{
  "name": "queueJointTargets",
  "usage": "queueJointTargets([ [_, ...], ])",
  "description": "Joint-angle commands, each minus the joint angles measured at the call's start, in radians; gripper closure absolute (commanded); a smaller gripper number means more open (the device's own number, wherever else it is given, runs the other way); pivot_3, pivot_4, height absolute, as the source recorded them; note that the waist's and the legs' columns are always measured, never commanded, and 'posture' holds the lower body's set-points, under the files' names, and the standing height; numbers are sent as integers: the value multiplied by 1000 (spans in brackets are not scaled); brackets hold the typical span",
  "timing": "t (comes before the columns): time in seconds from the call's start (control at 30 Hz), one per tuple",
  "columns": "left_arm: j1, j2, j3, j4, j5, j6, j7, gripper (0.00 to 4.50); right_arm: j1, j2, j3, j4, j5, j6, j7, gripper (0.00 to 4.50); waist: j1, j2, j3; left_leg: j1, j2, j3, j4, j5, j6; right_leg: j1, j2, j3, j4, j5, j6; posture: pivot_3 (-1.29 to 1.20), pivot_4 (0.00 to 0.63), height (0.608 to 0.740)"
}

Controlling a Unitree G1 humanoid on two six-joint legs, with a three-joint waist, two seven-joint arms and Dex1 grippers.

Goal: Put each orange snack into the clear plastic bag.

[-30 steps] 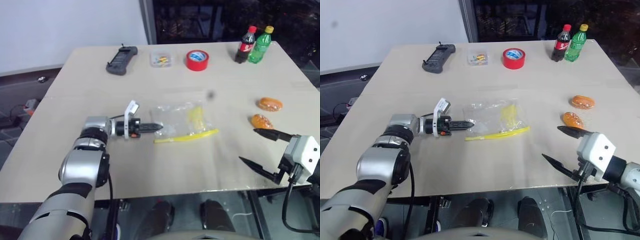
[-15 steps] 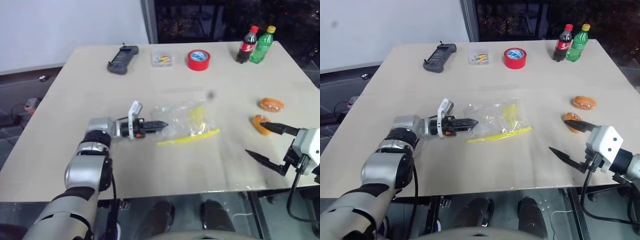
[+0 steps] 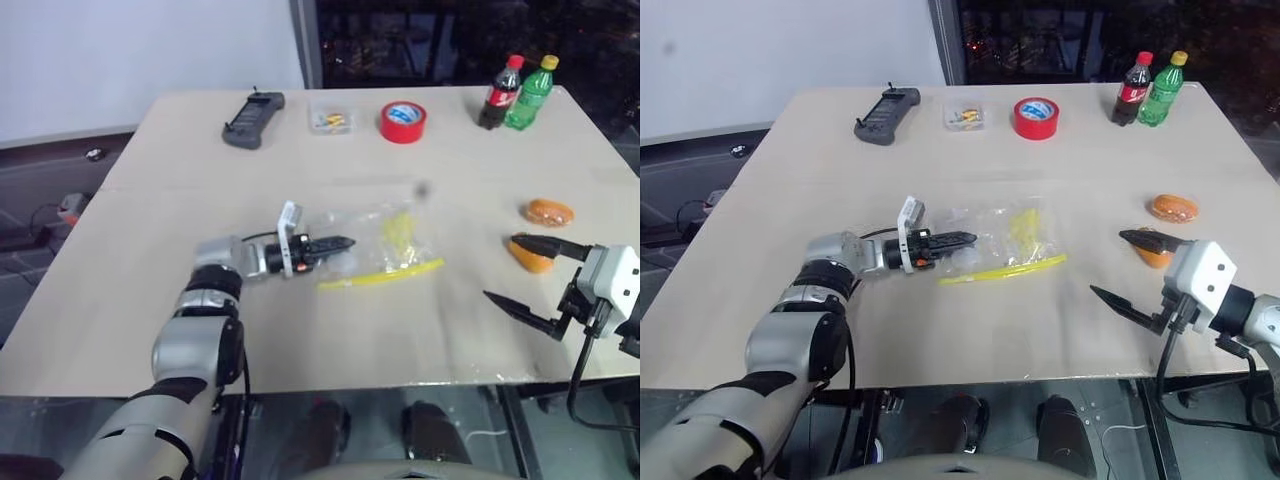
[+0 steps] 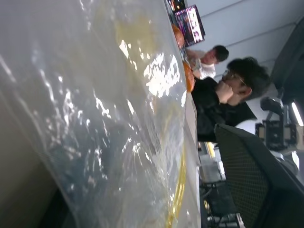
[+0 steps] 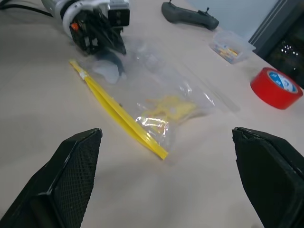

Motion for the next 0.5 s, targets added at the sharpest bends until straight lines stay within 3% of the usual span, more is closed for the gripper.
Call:
queueJointTargets([
  [0.03,28,1,-32,13,12,34,2,3240,-10,-10,0,-12,0,-20,6,0,1,2,-1,1,0,0,0,0,0,1,0,0,0,0,0,0,150,740],
  [0.13,29,8,-46,-8,2,70,-24,4385,-11,-7,5,-10,-3,-23,7,0,3,6,-4,6,0,0,-1,0,0,6,0,0,-1,0,1,0,150,740],
  [0.33,15,46,-39,-52,-61,208,-82,4385,-26,3,44,-17,-32,-31,-19,0,-9,6,-4,6,0,0,-1,0,0,7,0,0,-1,-1,2,0,150,740],
  [0.5,-10,79,93,-214,-230,507,-21,4385,-64,39,211,-33,-265,-106,-134,0,-26,3,-2,-1,0,0,-1,1,-3,-2,1,1,0,-2,2,0,150,740],
])
